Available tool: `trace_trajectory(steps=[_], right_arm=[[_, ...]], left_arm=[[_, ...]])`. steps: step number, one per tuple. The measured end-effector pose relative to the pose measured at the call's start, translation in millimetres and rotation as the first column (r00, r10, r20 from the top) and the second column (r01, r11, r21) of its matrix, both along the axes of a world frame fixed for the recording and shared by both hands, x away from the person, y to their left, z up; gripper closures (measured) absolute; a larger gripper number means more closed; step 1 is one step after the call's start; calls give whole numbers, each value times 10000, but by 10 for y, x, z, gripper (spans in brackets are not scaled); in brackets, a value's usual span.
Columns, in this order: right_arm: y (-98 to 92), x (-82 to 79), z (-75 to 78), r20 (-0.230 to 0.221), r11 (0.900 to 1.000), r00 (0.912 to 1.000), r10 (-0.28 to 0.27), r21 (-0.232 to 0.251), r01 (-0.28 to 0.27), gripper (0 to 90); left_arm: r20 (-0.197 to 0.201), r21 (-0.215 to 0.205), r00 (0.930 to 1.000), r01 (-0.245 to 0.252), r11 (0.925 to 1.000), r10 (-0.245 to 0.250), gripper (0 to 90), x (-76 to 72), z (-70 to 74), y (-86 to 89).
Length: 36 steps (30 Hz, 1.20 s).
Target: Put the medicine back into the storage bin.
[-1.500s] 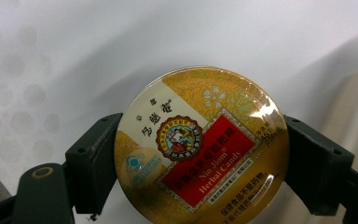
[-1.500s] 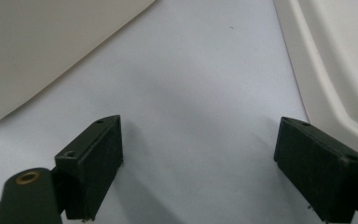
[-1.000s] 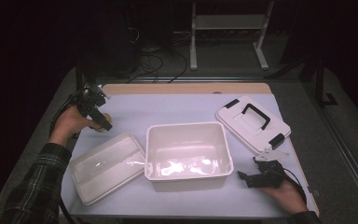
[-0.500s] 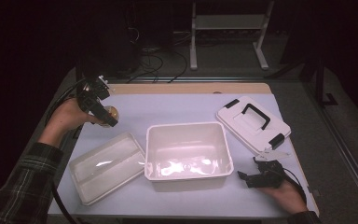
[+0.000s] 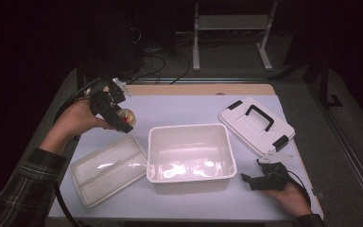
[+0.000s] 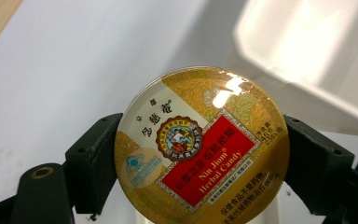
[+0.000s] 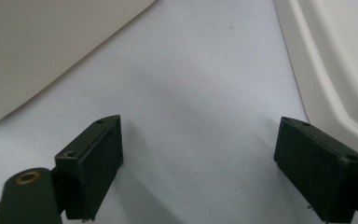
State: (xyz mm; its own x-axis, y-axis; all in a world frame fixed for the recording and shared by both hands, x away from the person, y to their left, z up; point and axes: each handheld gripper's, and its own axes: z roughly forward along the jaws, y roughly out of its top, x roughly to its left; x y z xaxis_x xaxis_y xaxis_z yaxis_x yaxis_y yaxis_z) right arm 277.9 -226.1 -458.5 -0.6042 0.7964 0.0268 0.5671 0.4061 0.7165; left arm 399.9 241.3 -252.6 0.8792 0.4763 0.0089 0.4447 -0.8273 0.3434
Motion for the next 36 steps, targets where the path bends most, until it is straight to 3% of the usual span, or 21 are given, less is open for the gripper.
trace_trajectory(steps=[8, 17, 26, 36], right_arm=[[0, -1, 1, -2, 10000, 10000, -3, -5, 3, 149], [0, -1, 0, -3, 10000, 10000, -3, -2, 3, 149], [1, -2, 1, -16, 10000, 10000, -9, 2, 9, 149], [0, -1, 1, -18, 10000, 10000, -8, 5, 8, 149]], left_arm=[[139, -171, 9950, 992, 9949, -989, 196, -181, 65, -282], [80, -129, 9784, 2068, 9783, -2067, 196, -311, -15, -587], [-82, 34, 9566, 2913, 9566, -2912, 195, -414, -213, -899], [-243, 240, 9424, 3342, 9422, -3337, 195, -444, -512, -1075]])
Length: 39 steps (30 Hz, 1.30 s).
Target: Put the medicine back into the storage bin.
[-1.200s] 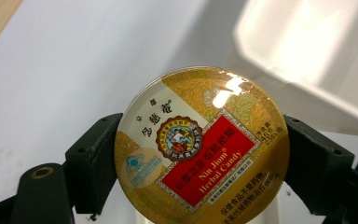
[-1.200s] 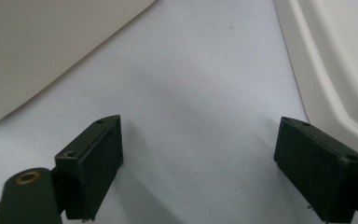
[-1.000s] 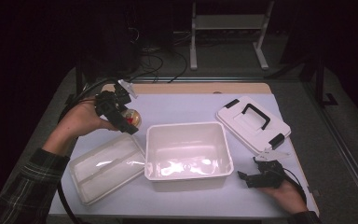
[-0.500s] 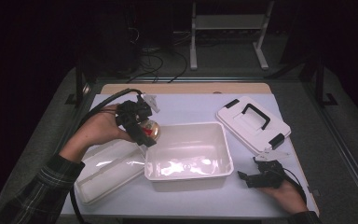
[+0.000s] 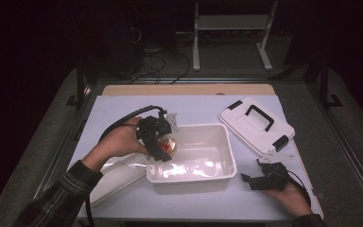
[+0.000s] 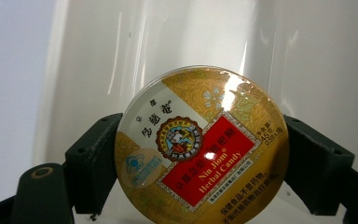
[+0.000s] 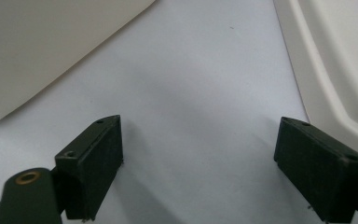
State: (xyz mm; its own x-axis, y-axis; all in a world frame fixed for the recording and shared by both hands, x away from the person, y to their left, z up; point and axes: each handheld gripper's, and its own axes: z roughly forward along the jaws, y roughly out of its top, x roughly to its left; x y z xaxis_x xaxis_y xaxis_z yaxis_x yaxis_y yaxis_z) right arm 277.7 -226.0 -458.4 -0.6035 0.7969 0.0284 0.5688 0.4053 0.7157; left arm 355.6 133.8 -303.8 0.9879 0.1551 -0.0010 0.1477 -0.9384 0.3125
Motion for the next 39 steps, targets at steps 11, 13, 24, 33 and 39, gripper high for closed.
trace_trajectory(steps=[11, 13, 24, 33, 39], right_arm=[[0, 0, 0, -1, 10000, 10000, 4, 4, -4, 149], [0, 0, 0, -4, 10000, 10000, 3, 6, -3, 149], [0, 1, 0, -3, 10000, 10000, 5, 6, -5, 149], [0, 0, 0, -12, 10000, 10000, 0, 12, 0, 149], [1, 0, -1, 0, 10000, 10000, 1, 3, -1, 149]], left_arm=[[54, 566, 9997, 251, 9981, -255, 195, -18, -239, -53], [20, 607, 9997, 252, 9978, -254, 194, -20, -265, -49], [-161, 667, 9997, 191, 9976, -181, 194, -7, -346, -30], [-299, 447, 9995, -25, 9990, 39, 175, 13, -322, -18], [-169, 115, 9998, -118, 9999, 120, 173, -5, -191, -6]])
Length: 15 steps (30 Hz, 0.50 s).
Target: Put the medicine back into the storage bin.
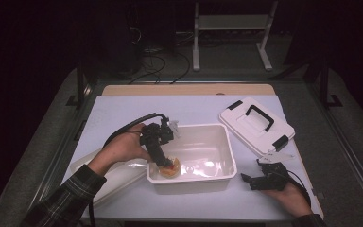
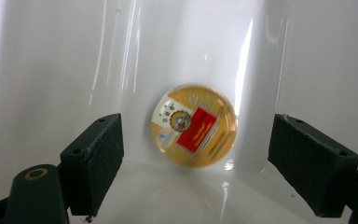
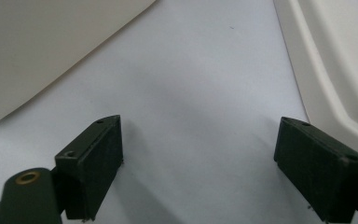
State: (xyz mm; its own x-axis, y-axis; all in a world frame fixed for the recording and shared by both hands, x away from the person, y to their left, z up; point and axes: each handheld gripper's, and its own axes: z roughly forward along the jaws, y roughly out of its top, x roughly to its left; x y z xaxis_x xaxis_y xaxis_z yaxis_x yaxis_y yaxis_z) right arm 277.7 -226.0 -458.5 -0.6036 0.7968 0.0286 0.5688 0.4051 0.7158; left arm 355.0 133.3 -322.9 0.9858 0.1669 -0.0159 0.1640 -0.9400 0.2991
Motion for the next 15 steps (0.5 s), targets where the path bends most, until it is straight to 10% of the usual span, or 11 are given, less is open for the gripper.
trace_trajectory(steps=[15], right_arm=[[-2, 1, 0, 3, 10000, 10000, 10, -11, -10, 149]], left_arm=[[363, -831, 9972, -618, 9946, 650, 182, -34, 389, 321]])
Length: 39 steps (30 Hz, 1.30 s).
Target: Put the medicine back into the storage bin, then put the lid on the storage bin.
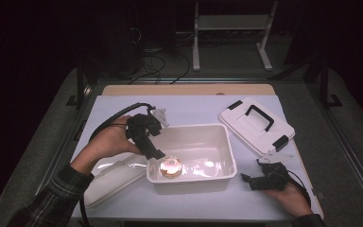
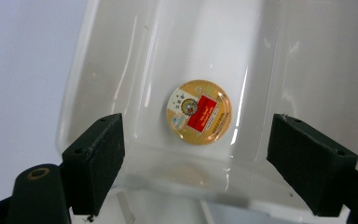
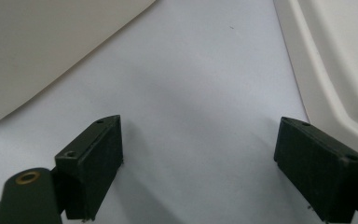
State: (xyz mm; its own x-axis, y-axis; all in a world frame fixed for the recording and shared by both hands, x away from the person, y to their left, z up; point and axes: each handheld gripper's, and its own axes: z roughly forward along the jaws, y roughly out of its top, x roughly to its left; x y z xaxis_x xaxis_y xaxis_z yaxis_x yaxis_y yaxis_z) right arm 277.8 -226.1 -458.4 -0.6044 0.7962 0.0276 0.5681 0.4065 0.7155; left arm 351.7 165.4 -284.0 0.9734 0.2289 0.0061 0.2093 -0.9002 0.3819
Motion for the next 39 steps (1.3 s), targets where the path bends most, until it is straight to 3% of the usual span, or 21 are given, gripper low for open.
trace_trajectory(steps=[5, 10, 20, 27, 39], right_arm=[[0, 0, 0, 3, 10000, 10000, -1, -2, 1, 149], [0, 0, -1, 6, 10000, 10000, -1, -3, 1, 149], [1, -1, -1, 12, 10000, 10000, -1, -8, 1, 149], [2, -1, -1, 14, 10000, 10000, 2, -2, -2, 149], [1, 0, -1, 16, 10000, 10000, 2, -11, -2, 149]], left_arm=[[105, 16, 9995, -286, 9996, 286, 182, 0, 53, 173], [140, -250, 9974, -703, 9972, 707, 204, -7, 90, 357], [238, -486, 9853, -1677, 9846, 1690, 205, -18, 90, 757], [308, -482, 9645, -2605, 9643, 2621, 207, -39, -81, 1048], [211, -495, 9212, -3872, 9207, 3885, 248, -111, -578, 1442]])
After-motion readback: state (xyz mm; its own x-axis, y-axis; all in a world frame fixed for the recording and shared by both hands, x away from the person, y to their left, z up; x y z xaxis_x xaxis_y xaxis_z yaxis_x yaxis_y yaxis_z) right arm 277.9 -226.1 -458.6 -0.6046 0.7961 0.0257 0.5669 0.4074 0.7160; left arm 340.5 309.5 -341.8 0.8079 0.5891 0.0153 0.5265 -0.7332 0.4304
